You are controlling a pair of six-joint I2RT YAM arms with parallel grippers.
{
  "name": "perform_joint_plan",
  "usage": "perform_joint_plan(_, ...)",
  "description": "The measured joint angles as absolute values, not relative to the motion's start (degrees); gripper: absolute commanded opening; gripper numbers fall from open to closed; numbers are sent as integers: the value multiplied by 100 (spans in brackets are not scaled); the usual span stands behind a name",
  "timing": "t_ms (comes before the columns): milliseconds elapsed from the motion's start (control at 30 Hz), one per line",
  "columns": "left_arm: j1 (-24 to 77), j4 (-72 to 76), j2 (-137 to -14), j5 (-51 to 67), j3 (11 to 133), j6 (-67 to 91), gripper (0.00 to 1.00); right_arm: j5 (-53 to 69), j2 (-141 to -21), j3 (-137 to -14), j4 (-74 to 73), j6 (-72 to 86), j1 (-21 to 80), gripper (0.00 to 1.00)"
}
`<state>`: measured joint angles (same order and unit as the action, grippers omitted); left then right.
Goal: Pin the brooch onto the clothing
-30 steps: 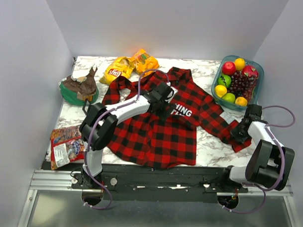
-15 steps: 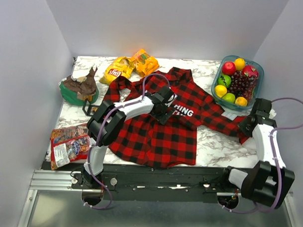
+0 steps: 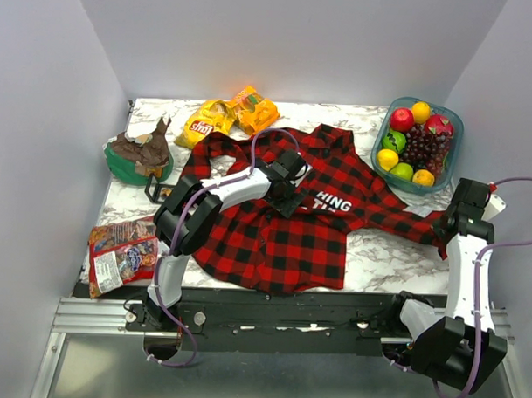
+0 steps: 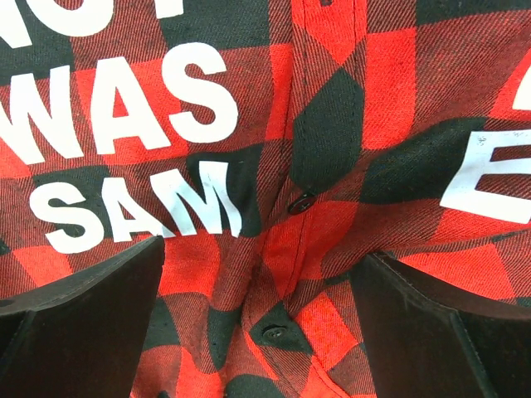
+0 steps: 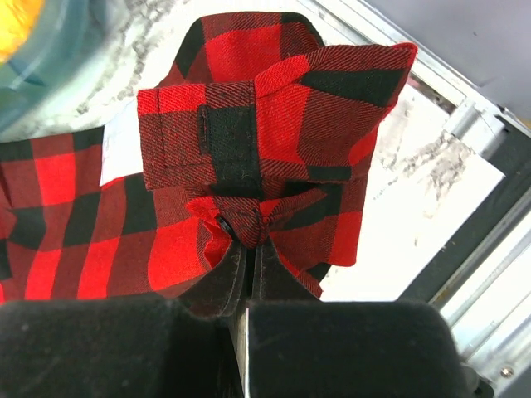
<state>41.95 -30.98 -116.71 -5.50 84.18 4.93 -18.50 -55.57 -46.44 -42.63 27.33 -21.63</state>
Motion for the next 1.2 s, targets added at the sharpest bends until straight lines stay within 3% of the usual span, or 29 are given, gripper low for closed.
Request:
perform_joint_plan(967, 4195, -3103, -11688, -532, 8444, 469, 98, -1229, -5909, -4222, -4471, 2749, -2185, 13)
perform_joint_plan(1200, 4195, -3120, -11692, -532, 8460, 469, 98, -958, -6108, -4051, -4233, 2853, -2185, 8)
